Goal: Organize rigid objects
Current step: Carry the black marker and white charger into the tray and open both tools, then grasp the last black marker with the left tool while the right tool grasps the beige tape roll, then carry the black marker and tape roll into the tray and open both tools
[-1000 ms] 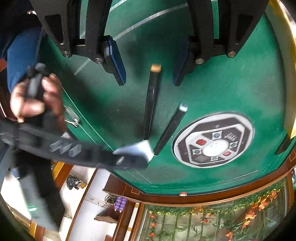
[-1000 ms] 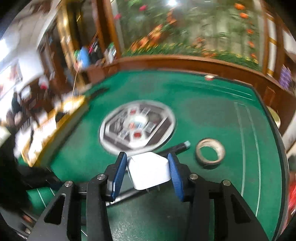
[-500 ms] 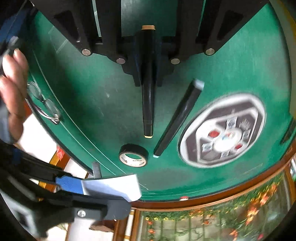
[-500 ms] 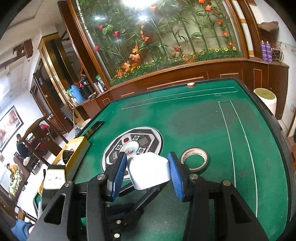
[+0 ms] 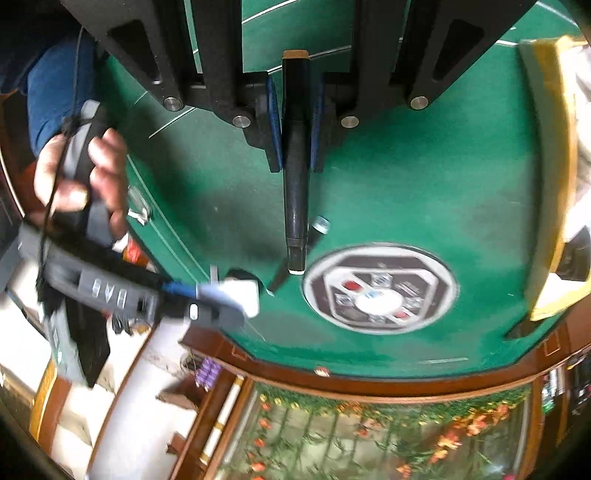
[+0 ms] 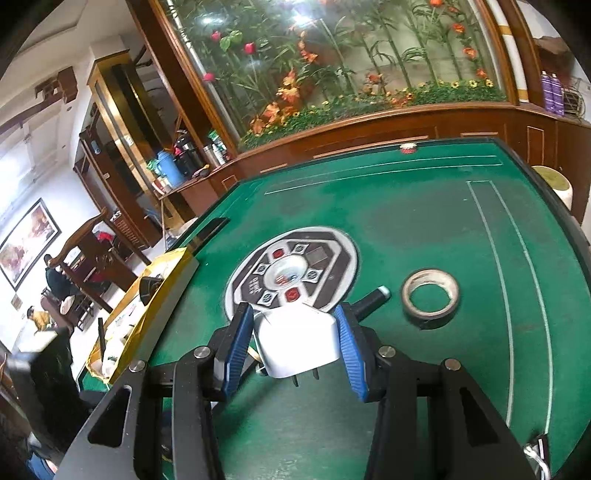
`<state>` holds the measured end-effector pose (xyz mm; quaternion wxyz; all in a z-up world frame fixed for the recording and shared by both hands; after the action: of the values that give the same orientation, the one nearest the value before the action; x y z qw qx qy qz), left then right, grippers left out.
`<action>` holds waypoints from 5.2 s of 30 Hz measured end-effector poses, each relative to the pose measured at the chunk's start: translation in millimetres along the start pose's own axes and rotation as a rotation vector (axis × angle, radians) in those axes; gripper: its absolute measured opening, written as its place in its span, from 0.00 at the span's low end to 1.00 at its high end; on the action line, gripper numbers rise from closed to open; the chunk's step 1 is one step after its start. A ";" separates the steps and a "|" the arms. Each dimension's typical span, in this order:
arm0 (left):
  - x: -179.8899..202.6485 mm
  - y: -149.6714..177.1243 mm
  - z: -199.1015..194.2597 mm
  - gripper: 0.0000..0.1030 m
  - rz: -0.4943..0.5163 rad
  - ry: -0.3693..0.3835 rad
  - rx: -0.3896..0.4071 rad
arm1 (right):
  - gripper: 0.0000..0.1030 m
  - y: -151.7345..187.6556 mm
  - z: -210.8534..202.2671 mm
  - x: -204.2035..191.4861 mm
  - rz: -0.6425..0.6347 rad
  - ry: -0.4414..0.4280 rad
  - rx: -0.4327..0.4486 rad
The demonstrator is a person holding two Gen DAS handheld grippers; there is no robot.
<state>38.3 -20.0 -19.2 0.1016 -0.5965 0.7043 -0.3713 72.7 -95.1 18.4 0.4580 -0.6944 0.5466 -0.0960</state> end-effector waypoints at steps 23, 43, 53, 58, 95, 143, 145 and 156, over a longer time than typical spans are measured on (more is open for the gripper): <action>-217.5 -21.3 -119.3 0.14 -0.365 -0.228 0.253 | 0.44 27.2 60.7 -221.9 -0.234 -0.277 -0.148; -325.4 -25.4 -80.1 0.14 -0.517 -0.317 0.125 | 0.44 40.2 188.3 -302.1 -0.263 -0.202 -0.296; -324.6 -23.1 -85.0 0.14 -0.519 -0.307 0.129 | 0.45 53.1 194.0 -310.5 -0.336 -0.213 -0.312; -323.9 -21.1 -93.2 0.15 -0.532 -0.303 0.134 | 0.49 57.9 186.6 -313.0 -0.355 -0.231 -0.318; -80.5 -64.2 -21.6 0.43 -0.066 -0.116 0.027 | 0.57 -23.1 -6.8 45.6 0.275 0.150 0.063; -33.9 -13.5 55.2 0.14 0.020 -0.126 -0.017 | 0.56 10.0 52.2 103.6 0.108 0.508 -0.102; -37.2 -14.2 52.9 0.14 -0.005 -0.110 -0.007 | 0.56 8.9 50.7 95.7 0.124 0.464 -0.089; -42.6 -16.9 45.2 0.14 -0.039 -0.111 0.033 | 0.56 16.7 54.0 8.3 0.014 0.234 -0.081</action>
<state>89.1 0.6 -52.9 0.1432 -0.6279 0.6796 -0.3513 98.9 -73.2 -27.5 0.3635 -0.6924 0.6047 -0.1510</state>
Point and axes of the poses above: each gripper's, at about its wrist camera, not at the fingertips, and z roughly the way its jaws point, x to its right, y to its underside, the point moved 8 cm from there along z, roughly the way its jaws point
